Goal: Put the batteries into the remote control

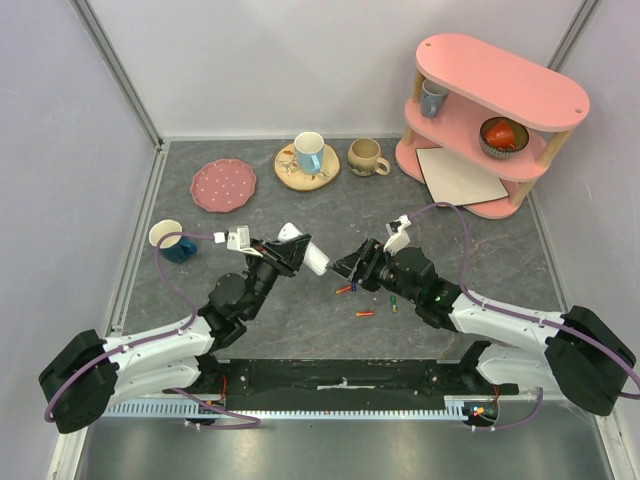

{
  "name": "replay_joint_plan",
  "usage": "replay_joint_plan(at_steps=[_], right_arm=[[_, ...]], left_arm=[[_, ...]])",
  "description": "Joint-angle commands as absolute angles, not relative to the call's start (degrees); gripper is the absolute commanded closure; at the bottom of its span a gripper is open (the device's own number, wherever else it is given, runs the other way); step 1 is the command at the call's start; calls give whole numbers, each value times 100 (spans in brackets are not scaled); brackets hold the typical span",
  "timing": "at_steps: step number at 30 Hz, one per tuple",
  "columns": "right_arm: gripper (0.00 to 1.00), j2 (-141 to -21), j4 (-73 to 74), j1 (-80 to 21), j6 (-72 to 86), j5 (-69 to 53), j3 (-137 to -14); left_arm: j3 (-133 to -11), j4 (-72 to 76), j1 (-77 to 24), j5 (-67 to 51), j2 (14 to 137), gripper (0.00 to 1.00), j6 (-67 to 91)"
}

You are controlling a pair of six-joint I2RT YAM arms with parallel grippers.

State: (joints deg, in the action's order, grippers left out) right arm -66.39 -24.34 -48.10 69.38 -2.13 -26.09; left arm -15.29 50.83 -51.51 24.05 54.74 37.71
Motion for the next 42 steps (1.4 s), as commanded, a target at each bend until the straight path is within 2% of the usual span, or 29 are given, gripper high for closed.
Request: replay_joint_plan(at_steps=[1,42], right_arm=[[23,-6390,-3234,-4878,7040,-413,-2953],[22,-6187,-3015,-4869,7022,-396,-2804]], left_arm=[[-1617,4746,-5229,2338,5572,98,3841],[-1556,4685,-5185,2118,5423,98,4491]])
